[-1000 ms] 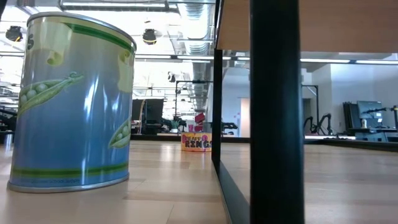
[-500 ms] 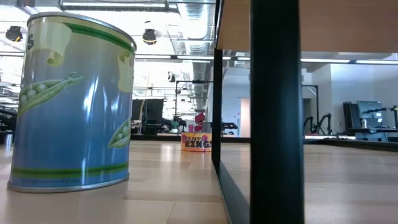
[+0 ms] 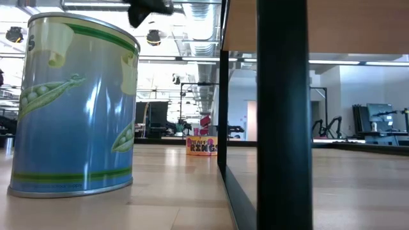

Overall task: Pick and place cans onto a shelf
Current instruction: Put the canned tomatoes on the shelf

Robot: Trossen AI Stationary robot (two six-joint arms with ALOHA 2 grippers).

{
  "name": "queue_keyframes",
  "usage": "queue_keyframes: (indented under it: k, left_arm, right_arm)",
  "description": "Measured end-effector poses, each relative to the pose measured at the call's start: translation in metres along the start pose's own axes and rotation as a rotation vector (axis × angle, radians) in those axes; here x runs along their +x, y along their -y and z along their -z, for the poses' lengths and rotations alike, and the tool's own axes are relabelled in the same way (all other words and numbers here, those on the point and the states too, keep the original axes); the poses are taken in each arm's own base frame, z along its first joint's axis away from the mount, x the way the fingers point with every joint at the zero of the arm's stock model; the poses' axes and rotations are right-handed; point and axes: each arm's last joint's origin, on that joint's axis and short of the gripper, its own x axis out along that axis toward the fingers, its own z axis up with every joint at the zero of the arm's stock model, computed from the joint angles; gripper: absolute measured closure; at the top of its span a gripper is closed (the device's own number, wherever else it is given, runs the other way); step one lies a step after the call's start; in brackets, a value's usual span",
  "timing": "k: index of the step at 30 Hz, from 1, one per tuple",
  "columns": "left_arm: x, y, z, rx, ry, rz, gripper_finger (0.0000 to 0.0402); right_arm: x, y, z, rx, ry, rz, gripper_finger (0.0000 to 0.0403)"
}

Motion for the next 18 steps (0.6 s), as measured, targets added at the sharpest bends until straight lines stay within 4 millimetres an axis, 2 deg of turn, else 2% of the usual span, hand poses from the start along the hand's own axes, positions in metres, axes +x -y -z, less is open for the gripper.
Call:
queue_keyframes:
  k: [5,9,14,18]
  left_arm:
    - [-0.010,-0.047,0.016,-0.160,-0.196,-0.222,0.0401]
    - [-0.011,-0.080,0.030,-0.247,-0.368,-0.379,0.0392]
    - [-0.010,-0.120,0.041,-0.277,-0.515,-0.497,0.0346]
    - [-0.001,-0.156,0.052,-0.245,-0.634,-0.549,0.0299]
  right_arm:
    - [0.014,0.005,0.009,-0.020,-0.052,0.022,0.0384]
    - [0.021,0.004,0.013,-0.069,-0.082,-0.015,0.0397]
    - [0.022,0.004,0.013,-0.123,-0.103,-0.085,0.0389]
    - [0.019,0.002,0.010,-0.077,-0.076,-0.093,0.0396]
